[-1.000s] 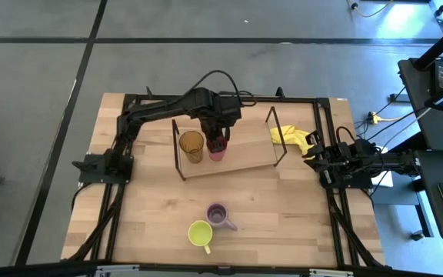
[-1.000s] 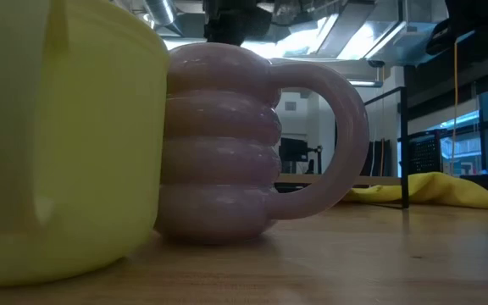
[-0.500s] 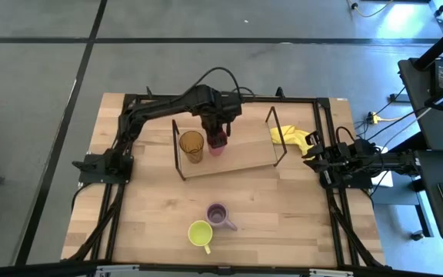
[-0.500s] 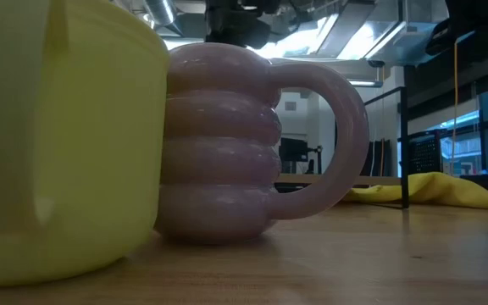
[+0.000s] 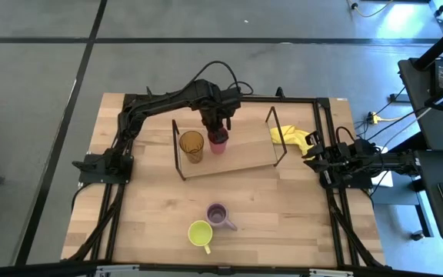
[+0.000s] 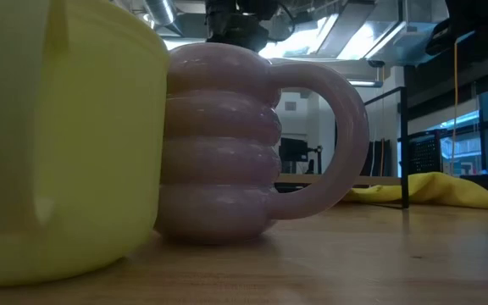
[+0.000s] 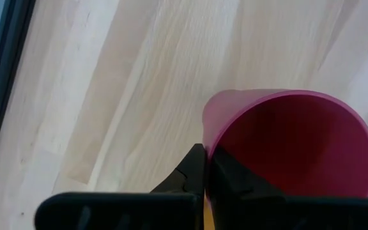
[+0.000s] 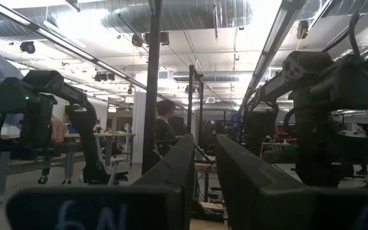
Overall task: Stack small to large cups/mugs on shelf
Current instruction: Put the pink cup on the shelf, then put the purple mug on the shelf
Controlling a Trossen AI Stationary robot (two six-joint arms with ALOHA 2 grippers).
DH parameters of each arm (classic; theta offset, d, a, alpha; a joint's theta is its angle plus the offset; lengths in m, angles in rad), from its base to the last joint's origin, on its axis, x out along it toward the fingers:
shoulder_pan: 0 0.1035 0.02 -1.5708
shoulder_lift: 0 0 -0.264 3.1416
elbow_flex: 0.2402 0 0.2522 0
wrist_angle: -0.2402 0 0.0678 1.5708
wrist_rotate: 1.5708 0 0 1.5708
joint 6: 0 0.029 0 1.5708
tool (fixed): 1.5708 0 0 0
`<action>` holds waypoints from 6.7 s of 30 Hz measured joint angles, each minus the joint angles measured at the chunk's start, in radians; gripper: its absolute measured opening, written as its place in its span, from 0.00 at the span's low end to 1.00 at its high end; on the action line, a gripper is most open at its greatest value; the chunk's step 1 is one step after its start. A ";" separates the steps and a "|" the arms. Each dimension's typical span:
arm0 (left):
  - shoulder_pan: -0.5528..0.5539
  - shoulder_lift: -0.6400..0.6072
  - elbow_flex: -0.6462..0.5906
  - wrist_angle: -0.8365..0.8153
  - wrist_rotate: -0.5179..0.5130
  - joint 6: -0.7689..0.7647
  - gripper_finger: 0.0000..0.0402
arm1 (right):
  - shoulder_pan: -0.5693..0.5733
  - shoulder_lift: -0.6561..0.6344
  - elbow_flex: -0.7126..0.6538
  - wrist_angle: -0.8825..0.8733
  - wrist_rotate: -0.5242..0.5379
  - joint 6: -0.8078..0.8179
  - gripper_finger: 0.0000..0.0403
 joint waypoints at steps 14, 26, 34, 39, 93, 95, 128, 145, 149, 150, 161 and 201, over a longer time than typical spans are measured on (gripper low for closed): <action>0.000 0.000 0.000 0.016 -0.006 0.006 0.00 | 0.000 0.000 0.000 0.000 0.000 0.000 0.17; 0.018 0.000 0.000 0.064 0.015 0.054 0.00 | 0.000 0.000 0.000 0.001 0.000 0.000 0.17; 0.047 -0.003 -0.015 0.016 -0.004 0.004 0.00 | 0.000 0.000 0.000 0.001 0.000 0.000 0.17; 0.039 -0.007 -0.081 0.064 -0.017 -0.016 0.00 | 0.000 0.000 0.000 0.001 0.000 0.000 0.17; -0.027 -0.026 -0.134 0.053 -0.035 -0.021 0.07 | 0.000 0.000 0.000 0.001 0.000 0.000 0.17; -0.027 -0.026 -0.134 0.054 -0.034 -0.020 0.08 | 0.000 0.000 0.000 0.001 0.000 0.000 0.17; -0.047 -0.215 -0.132 0.323 -0.029 -0.020 0.08 | 0.000 0.000 0.000 -0.019 0.000 0.000 0.17; -0.141 -0.217 -0.132 0.394 0.023 0.030 0.08 | 0.000 0.000 0.000 -0.032 0.000 0.000 0.17; -0.167 -0.217 -0.133 0.354 0.052 0.060 0.08 | 0.000 0.000 0.000 -0.032 0.000 0.000 0.17; -0.172 -0.217 -0.132 0.342 0.073 0.060 0.08 | 0.000 0.000 0.000 -0.032 0.000 0.000 0.17; -0.246 -0.217 -0.133 0.322 0.095 0.054 0.08 | 0.000 0.000 0.000 -0.033 0.000 -0.166 0.17; -0.582 -0.217 -0.132 0.232 -0.235 -0.222 0.08 | 0.051 0.454 0.519 0.158 -0.318 0.233 0.17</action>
